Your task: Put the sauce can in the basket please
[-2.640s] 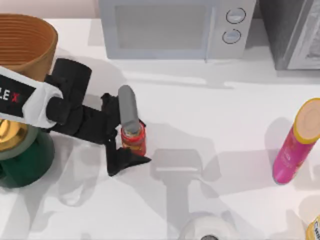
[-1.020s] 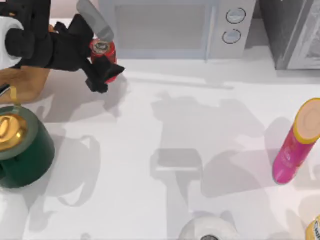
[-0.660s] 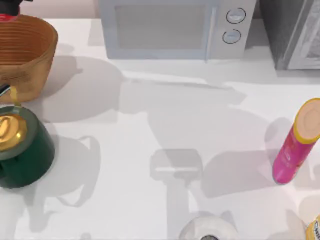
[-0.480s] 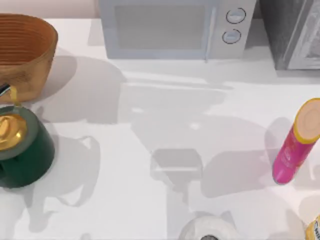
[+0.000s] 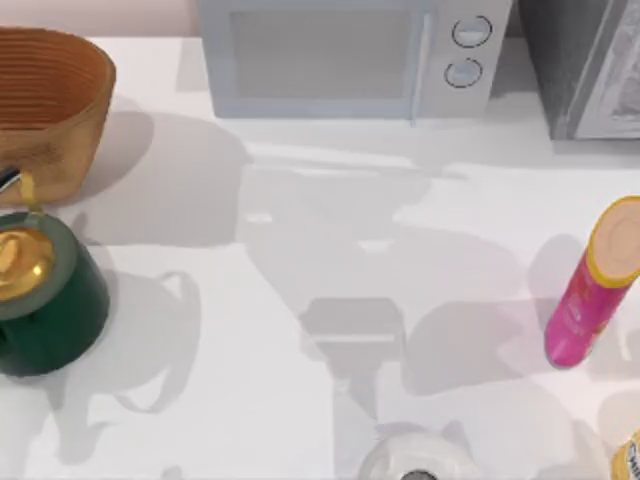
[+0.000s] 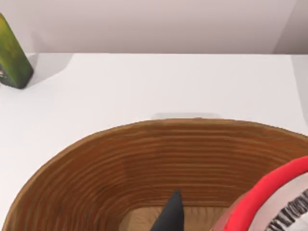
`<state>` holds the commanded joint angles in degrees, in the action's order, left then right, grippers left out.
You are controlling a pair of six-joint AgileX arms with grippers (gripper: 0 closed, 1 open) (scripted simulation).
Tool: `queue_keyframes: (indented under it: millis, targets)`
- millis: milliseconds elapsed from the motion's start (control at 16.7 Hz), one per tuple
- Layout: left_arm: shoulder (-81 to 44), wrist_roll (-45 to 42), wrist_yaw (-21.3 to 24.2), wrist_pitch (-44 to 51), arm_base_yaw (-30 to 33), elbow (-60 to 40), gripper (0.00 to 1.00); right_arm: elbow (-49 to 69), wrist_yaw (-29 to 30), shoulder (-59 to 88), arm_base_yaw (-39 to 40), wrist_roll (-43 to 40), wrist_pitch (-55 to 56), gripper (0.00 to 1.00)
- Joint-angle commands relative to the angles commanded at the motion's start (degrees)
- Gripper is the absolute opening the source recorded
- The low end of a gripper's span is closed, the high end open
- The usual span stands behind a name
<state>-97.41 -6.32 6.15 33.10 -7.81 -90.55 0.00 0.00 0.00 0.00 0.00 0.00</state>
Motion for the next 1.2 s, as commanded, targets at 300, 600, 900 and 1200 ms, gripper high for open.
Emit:
queue_keyframes:
  millis: [300, 600, 900, 1200]
  targets:
    - [-5.31, 0.33, -0.29, -7.35, 0.45, 1.62, 0.00, 0.00, 0.00, 0.00, 0.00, 0.00, 0.00, 1.00]
    - [-6.16, 0.36, -0.36, -8.43, 0.52, 1.87, 0.00, 0.00, 0.00, 0.00, 0.00, 0.00, 0.00, 1.00]
    - [-6.16, 0.36, -0.36, -8.43, 0.52, 1.87, 0.38, 0.00, 0.00, 0.00, 0.00, 0.00, 0.00, 1.00]
    - [-6.16, 0.36, -0.36, -8.43, 0.52, 1.87, 0.75, 0.00, 0.00, 0.00, 0.00, 0.00, 0.00, 1.00]
